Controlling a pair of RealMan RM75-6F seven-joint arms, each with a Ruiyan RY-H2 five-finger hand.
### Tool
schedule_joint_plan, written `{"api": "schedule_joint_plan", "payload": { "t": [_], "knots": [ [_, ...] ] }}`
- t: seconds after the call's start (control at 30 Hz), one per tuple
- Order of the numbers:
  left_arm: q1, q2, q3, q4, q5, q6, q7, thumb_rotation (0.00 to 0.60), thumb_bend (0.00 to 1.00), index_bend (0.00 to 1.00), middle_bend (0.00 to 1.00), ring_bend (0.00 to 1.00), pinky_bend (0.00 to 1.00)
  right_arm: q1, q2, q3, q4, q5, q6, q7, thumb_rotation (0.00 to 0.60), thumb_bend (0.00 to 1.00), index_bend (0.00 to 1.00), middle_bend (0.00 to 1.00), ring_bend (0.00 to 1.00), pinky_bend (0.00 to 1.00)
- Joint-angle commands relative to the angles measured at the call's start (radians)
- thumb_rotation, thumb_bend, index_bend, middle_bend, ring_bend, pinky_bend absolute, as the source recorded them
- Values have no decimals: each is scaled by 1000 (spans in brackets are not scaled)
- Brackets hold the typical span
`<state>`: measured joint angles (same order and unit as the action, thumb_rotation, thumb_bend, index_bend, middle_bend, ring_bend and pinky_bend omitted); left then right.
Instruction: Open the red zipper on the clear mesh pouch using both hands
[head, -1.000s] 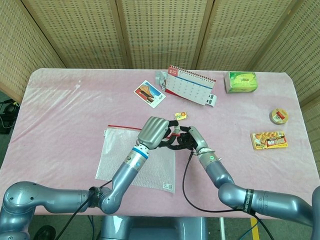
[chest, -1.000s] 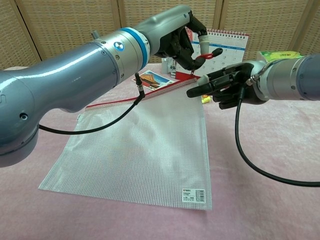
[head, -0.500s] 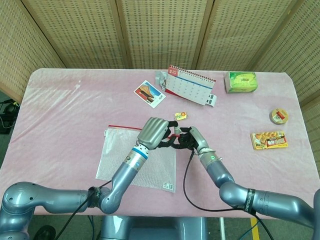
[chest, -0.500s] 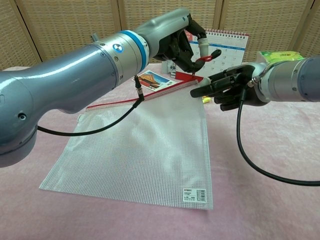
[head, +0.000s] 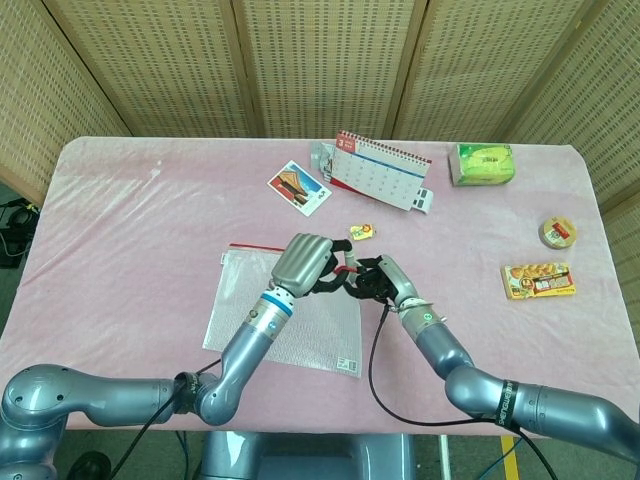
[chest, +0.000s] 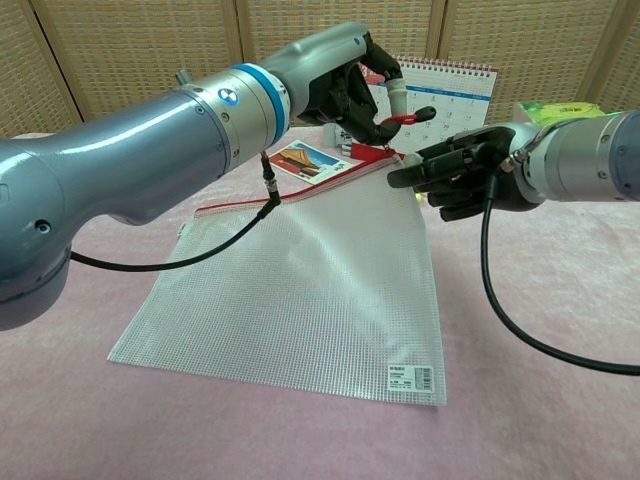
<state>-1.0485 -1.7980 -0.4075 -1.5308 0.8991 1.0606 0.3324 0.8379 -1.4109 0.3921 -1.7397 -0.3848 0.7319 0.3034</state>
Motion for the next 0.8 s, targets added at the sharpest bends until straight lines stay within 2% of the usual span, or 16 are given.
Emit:
{"api": "schedule_joint_plan", "payload": {
  "t": [0.03,0.23,0.8],
  "knots": [
    [4,4,-1,10,-5,-7,-10,600,868,869,1000,934,1000,-12,9,9,-10,-12,-6,13,600,659,792,985,972,1000],
    [17,19,-5,37,-31,-50,-60,600,872,870,1000,934,1000,-52,39,38,-30,-55,-41,64,600,667,814,990,972,1000],
    [42,76,-10,76,-56,-81,-100,600,886,870,1000,934,1000,-118,116,116,-47,-142,-171,202,600,690,834,993,972,1000]
  ]
}}
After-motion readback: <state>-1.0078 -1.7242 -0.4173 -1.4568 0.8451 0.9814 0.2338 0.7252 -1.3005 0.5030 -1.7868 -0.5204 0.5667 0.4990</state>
